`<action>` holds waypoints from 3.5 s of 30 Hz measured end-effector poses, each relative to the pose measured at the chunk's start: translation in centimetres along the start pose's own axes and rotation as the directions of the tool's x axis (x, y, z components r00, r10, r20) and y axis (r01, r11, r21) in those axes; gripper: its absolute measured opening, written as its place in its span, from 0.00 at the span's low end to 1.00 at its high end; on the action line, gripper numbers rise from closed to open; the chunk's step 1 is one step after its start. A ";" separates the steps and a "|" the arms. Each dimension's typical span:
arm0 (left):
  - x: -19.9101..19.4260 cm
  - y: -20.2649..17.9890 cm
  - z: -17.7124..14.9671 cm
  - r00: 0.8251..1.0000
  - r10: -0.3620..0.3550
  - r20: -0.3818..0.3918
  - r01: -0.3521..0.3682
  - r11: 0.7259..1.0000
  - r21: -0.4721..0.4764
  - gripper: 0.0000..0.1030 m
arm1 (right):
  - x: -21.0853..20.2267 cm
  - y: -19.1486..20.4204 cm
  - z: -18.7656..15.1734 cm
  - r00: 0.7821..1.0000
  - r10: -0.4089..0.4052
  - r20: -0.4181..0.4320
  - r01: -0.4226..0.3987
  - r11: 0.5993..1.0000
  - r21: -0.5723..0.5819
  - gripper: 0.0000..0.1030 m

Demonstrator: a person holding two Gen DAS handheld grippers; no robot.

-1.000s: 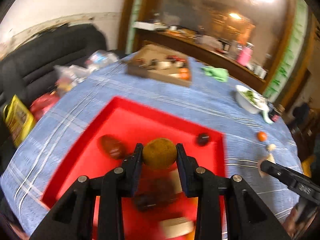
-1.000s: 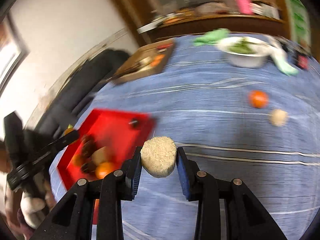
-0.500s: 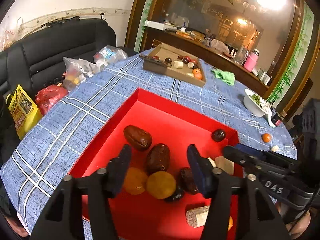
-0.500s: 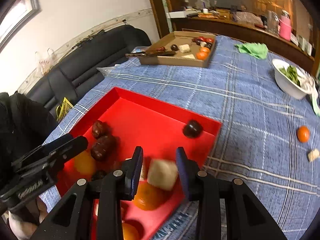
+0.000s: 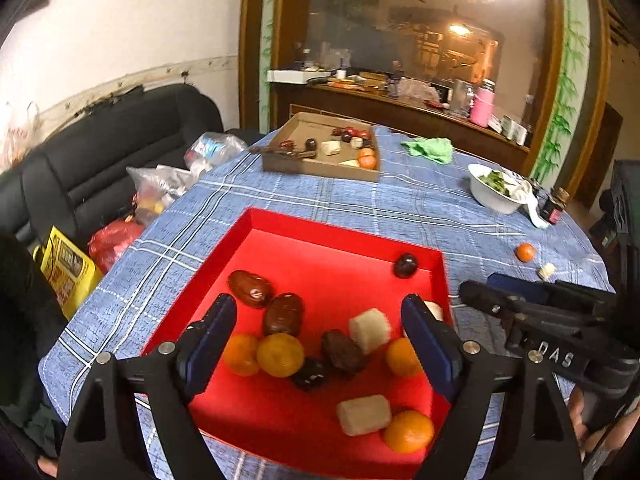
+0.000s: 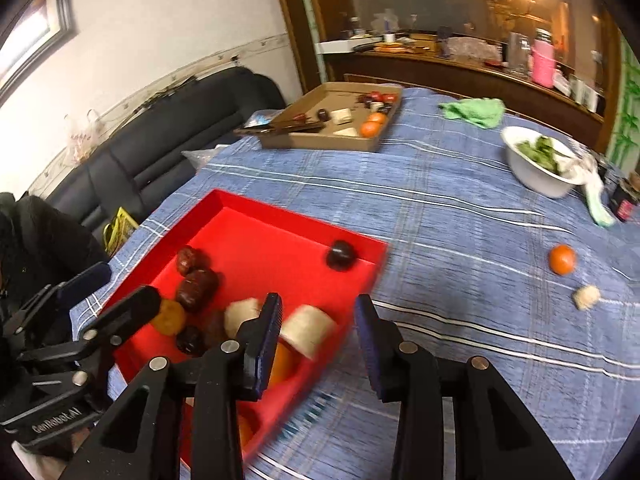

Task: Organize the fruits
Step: 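Move both tools back to the last tangerine and cake cube, then grasp the last tangerine with the left tool while the right tool grasps a cake cube, then release the tangerine and cake cube into the red tray from both tools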

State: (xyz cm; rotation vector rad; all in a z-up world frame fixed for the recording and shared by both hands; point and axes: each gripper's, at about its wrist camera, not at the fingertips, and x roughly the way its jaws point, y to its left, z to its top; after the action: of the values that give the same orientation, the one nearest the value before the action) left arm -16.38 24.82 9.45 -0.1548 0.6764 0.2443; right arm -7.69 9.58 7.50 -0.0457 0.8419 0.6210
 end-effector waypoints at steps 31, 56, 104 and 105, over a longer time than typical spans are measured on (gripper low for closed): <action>14.8 -20.7 9.0 0.842 -0.452 -0.294 0.461 0.886 -0.045 0.86 | 0.8 -24.4 -1.6 0.964 -0.258 -0.060 0.263 0.908 0.326 0.47; 21.2 -29.9 4.9 0.860 -0.353 -0.368 0.457 0.855 0.245 0.29 | -3.0 -27.4 -2.6 0.949 -0.314 -0.003 0.285 0.856 0.432 0.35; 5.5 5.7 4.0 0.982 -0.188 -0.036 0.175 0.958 -0.226 0.65 | 5.0 2.1 2.4 0.996 0.075 -0.055 -0.072 0.996 0.054 0.51; 4.9 5.5 4.1 0.985 -0.173 -0.021 0.165 0.963 -0.214 0.66 | 4.5 1.8 2.3 0.997 0.068 -0.045 -0.066 0.996 0.059 0.53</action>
State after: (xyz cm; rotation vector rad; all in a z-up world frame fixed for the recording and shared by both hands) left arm -11.77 31.87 9.15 -0.4208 0.6717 0.1489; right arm -4.83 13.97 6.27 0.0205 0.9091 0.6604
